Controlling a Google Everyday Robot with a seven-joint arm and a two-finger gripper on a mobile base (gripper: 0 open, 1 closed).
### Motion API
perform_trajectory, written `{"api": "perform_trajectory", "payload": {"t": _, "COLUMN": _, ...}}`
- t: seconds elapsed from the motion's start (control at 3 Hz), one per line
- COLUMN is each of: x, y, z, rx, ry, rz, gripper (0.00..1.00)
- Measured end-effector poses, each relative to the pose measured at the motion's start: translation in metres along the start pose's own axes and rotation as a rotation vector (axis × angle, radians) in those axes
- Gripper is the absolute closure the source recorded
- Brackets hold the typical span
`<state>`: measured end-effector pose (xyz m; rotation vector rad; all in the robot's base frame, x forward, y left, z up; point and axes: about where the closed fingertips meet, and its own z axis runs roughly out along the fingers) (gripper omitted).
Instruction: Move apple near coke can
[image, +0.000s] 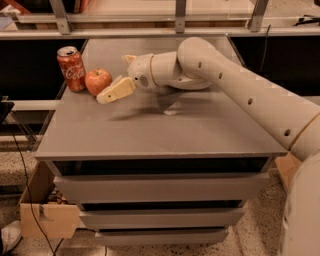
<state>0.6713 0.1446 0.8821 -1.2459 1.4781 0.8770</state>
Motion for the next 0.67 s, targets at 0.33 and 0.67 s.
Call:
{"api": "perform_trajectory", "payload": {"t": 0.33, "x": 0.0030, "y": -0.0040, "z": -0.0308, "rx": 0.019, "ry": 0.007, "rz": 0.001, "gripper": 0.00}}
{"api": "perform_trajectory", "payload": {"t": 0.67, "x": 0.0014, "y": -0.0031, "z": -0.0345, "rx": 0.006, "ry": 0.004, "rz": 0.001, "gripper": 0.00}}
